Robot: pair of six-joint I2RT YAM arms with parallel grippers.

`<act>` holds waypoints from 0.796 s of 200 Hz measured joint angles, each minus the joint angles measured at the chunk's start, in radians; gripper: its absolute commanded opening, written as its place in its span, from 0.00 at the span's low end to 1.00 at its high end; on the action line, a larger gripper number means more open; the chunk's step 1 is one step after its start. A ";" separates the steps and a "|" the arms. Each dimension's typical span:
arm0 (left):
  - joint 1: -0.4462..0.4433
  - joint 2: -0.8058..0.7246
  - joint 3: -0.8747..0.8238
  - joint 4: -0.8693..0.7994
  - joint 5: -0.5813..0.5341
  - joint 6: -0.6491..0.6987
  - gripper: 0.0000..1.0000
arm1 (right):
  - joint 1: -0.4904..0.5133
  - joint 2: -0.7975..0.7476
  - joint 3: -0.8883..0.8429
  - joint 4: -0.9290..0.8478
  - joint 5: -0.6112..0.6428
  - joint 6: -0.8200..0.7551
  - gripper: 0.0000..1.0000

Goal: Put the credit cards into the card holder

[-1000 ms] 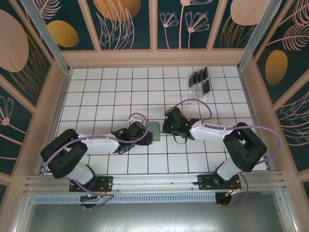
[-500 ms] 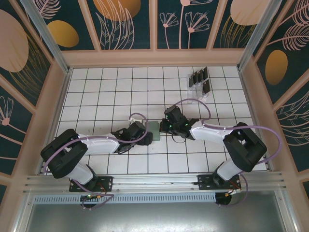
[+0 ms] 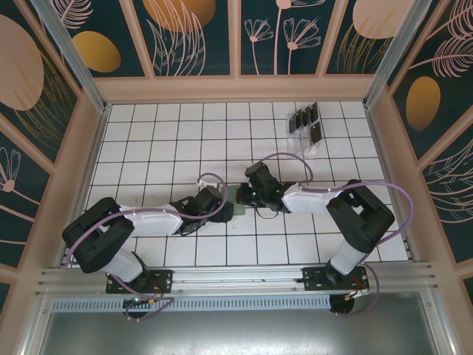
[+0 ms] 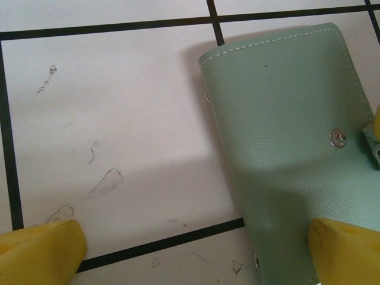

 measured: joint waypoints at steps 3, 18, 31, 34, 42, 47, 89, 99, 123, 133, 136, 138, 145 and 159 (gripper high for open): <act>0.000 0.000 0.000 0.000 0.000 0.000 0.98 | 0.000 0.001 0.001 0.000 0.000 0.001 0.00; 0.000 0.000 0.000 0.000 0.000 0.000 0.99 | 0.000 0.007 0.004 0.007 0.000 0.003 0.00; 0.000 -0.001 -0.002 0.003 0.000 0.000 0.98 | 0.000 0.009 0.008 0.007 0.000 0.005 0.00; 0.000 -0.001 -0.002 0.003 0.000 0.000 0.98 | 0.000 0.010 0.010 0.007 0.000 0.005 0.00; 0.000 -0.001 -0.002 0.003 0.000 0.000 0.99 | 0.000 0.013 0.014 0.008 0.000 0.006 0.00; 0.000 -0.001 -0.002 0.003 0.000 0.000 0.98 | 0.000 0.014 0.016 0.009 0.000 0.006 0.00; 0.000 -0.005 -0.006 0.008 0.001 0.000 0.98 | 0.000 0.054 0.043 0.030 0.000 0.018 0.00; 0.000 -0.006 -0.008 0.010 0.001 0.001 0.99 | 0.000 0.068 0.047 0.034 -0.002 0.021 0.00; 0.000 -0.009 -0.013 0.018 0.001 0.001 0.98 | 0.001 0.099 0.059 0.047 -0.013 0.021 0.00; 0.000 -0.013 -0.016 0.019 0.003 0.000 0.99 | 0.001 0.108 0.064 0.054 -0.017 0.021 0.00; 0.000 -0.014 -0.017 0.020 0.004 0.000 0.99 | 0.002 0.110 0.065 0.057 -0.018 0.021 0.00; 0.000 -0.018 -0.018 0.020 0.004 0.000 0.98 | 0.002 0.111 0.066 0.060 -0.018 0.021 0.00; 0.000 -0.025 -0.021 0.021 0.008 0.000 0.98 | 0.003 0.113 0.066 0.064 -0.018 0.021 0.00; 0.003 -0.048 -0.028 0.008 -0.001 -0.004 0.99 | 0.005 0.115 0.066 0.072 -0.018 0.021 0.00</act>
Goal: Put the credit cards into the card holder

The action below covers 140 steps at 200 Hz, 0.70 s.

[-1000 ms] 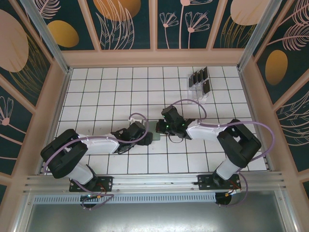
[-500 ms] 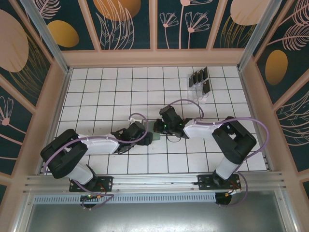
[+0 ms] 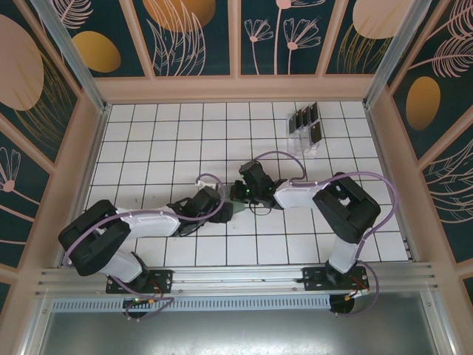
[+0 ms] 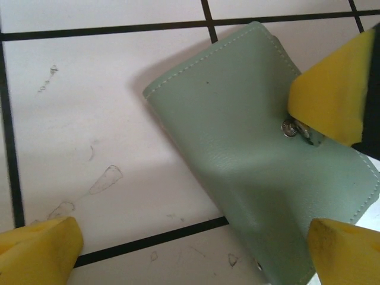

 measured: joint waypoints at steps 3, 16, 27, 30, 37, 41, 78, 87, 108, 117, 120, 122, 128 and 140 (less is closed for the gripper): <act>0.003 -0.005 -0.002 -0.011 -0.004 -0.001 0.99 | 0.001 0.000 0.000 0.002 0.000 0.000 0.00; 0.018 -0.034 -0.004 -0.063 -0.034 -0.010 0.99 | 0.002 0.002 -0.001 0.006 0.000 0.000 0.00; 0.031 -0.062 -0.003 -0.096 -0.055 -0.015 0.99 | 0.002 0.002 -0.003 0.009 0.000 0.001 0.00; 0.036 -0.069 -0.002 -0.103 -0.058 -0.015 0.98 | 0.002 0.002 -0.003 0.010 0.000 0.001 0.00; 0.050 -0.086 0.004 -0.121 -0.066 -0.019 0.98 | 0.002 0.002 -0.004 0.010 0.001 0.002 0.00; 0.058 -0.092 0.008 -0.125 -0.068 -0.019 0.99 | 0.002 0.002 -0.004 0.010 0.001 0.002 0.00; 0.177 -0.071 0.085 -0.136 -0.045 -0.010 0.99 | 0.002 0.002 -0.013 0.026 0.003 0.003 0.00; 0.187 -0.050 0.109 -0.136 -0.039 -0.004 0.98 | 0.003 0.002 -0.014 0.028 0.003 0.003 0.00; 0.187 0.003 0.153 -0.133 -0.019 0.011 0.98 | 0.004 0.002 -0.018 0.033 0.006 0.003 0.00; 0.187 0.021 0.159 -0.129 -0.013 0.017 0.98 | 0.004 0.002 -0.018 0.033 0.007 0.003 0.00; 0.187 0.025 0.159 -0.128 -0.011 0.017 0.99 | 0.005 0.002 -0.018 0.034 0.008 0.003 0.00; 0.187 0.029 0.159 -0.128 -0.010 0.019 0.98 | 0.005 0.002 -0.018 0.034 0.008 0.003 0.00; 0.187 0.036 0.159 -0.129 -0.008 0.020 0.98 | 0.006 0.002 -0.018 0.034 0.011 0.003 0.00; 0.187 0.049 0.158 -0.129 0.000 0.024 0.99 | 0.007 0.002 -0.018 0.034 0.013 0.002 0.00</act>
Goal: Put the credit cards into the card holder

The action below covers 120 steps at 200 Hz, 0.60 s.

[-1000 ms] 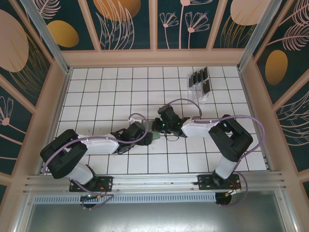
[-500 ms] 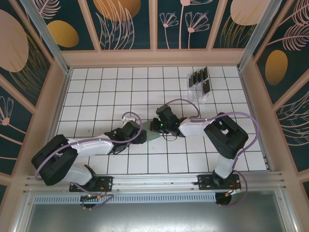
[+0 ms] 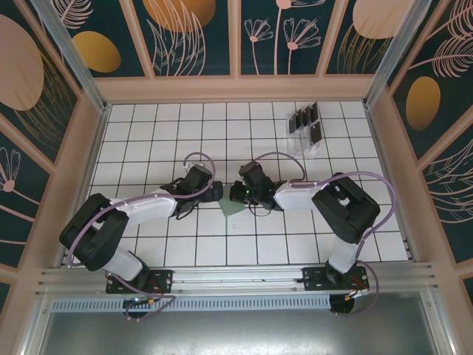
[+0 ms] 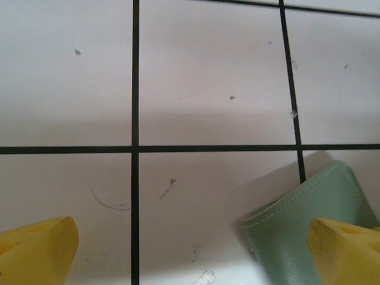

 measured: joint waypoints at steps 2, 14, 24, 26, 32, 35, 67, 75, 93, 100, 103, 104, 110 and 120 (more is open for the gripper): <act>0.000 0.001 0.000 0.000 0.000 0.000 0.98 | 0.000 0.000 0.000 0.000 0.000 0.000 0.00; 0.000 0.002 -0.007 0.001 0.004 0.001 0.98 | 0.000 0.000 0.000 0.000 0.002 0.000 0.00; 0.000 0.002 -0.016 0.002 0.004 0.002 0.99 | 0.000 0.000 0.000 0.000 0.002 0.000 0.00; 0.000 0.002 -0.019 0.001 0.004 0.004 0.98 | 0.001 0.000 0.000 0.000 0.002 0.000 0.00; 0.000 0.002 -0.026 0.002 0.004 0.005 0.98 | 0.001 0.000 0.000 0.000 0.003 0.000 0.00; 0.000 0.002 -0.030 0.001 0.004 0.005 0.98 | 0.002 0.000 0.000 0.000 0.004 0.000 0.00; 0.000 0.023 -0.052 0.001 0.002 0.013 0.99 | 0.005 -0.001 0.000 -0.001 0.013 -0.002 0.00; 0.000 0.027 -0.052 0.007 -0.002 0.016 0.98 | 0.006 -0.002 0.000 -0.003 0.016 -0.004 0.00; 0.000 0.030 -0.052 0.011 -0.006 0.019 0.98 | 0.013 -0.005 0.003 -0.012 0.030 -0.007 0.00; 0.000 0.032 -0.052 0.013 -0.009 0.019 0.99 | 0.016 -0.005 0.010 -0.024 0.037 -0.011 0.00; 0.000 0.034 -0.052 0.014 -0.010 0.019 0.99 | 0.018 -0.006 0.012 -0.029 0.040 -0.012 0.00; 0.000 0.034 -0.052 0.014 -0.010 0.019 0.99 | 0.018 -0.006 0.013 -0.030 0.040 -0.012 0.00; 0.000 0.035 -0.052 0.015 -0.012 0.019 0.99 | 0.021 -0.006 0.018 -0.041 0.048 -0.018 0.00; -0.001 0.035 -0.052 0.016 -0.013 0.019 0.98 | 0.027 -0.006 0.027 -0.058 0.061 -0.027 0.00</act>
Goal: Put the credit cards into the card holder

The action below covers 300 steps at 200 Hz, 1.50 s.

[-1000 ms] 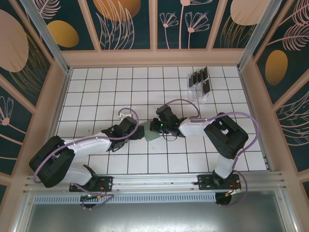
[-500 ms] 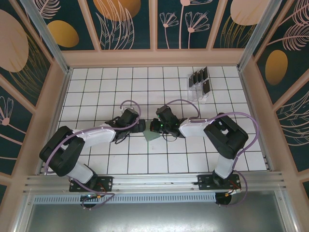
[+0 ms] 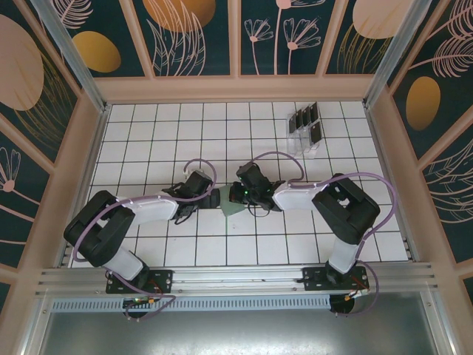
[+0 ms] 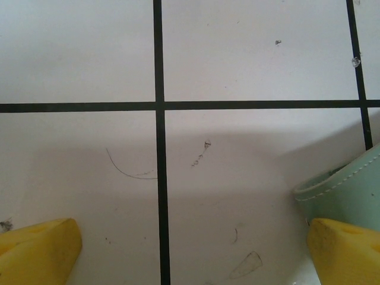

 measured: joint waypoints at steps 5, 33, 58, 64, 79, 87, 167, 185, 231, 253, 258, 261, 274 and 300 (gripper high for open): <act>0.000 0.000 0.000 0.000 -0.001 0.000 0.99 | 0.004 0.000 0.005 -0.010 0.007 -0.004 0.00; -0.002 0.001 -0.004 0.007 -0.005 0.000 0.98 | 0.021 0.000 0.036 -0.065 0.036 -0.029 0.00; -0.003 0.001 -0.008 0.014 -0.008 0.000 0.98 | 0.026 0.000 0.058 -0.096 0.050 -0.037 0.00; -0.003 0.001 -0.009 0.016 -0.008 0.000 0.99 | 0.026 0.000 0.061 -0.101 0.051 -0.038 0.00; -0.006 0.001 -0.011 0.020 -0.012 0.000 0.98 | 0.026 0.000 0.064 -0.106 0.054 -0.041 0.00; -0.006 0.001 -0.012 0.022 -0.012 0.000 0.99 | 0.026 0.000 0.063 -0.107 0.054 -0.042 0.00; -0.009 0.004 -0.013 0.024 -0.018 0.003 0.98 | 0.040 0.027 0.073 -0.105 0.082 -0.055 0.00; -0.011 0.006 -0.013 0.026 -0.023 0.003 0.98 | 0.050 0.029 0.073 -0.104 0.101 -0.055 0.00; -0.013 0.006 -0.016 0.031 -0.027 0.003 0.98 | 0.079 0.047 0.083 -0.103 0.174 -0.056 0.00; -0.013 0.006 -0.017 0.032 -0.027 0.003 0.99 | 0.102 0.062 0.093 -0.102 0.224 -0.056 0.00; -0.013 0.006 -0.018 0.033 -0.027 0.003 0.98 | 0.108 0.065 0.095 -0.102 0.236 -0.055 0.00; -0.013 0.006 -0.019 0.034 -0.027 0.004 0.98 | 0.111 0.066 0.096 -0.102 0.242 -0.055 0.00; -0.013 0.006 -0.020 0.037 -0.027 0.004 0.98 | 0.125 0.072 0.099 -0.102 0.274 -0.056 0.00; -0.015 0.006 -0.022 0.041 -0.030 0.004 0.99 | 0.150 0.083 0.104 -0.103 0.334 -0.055 0.00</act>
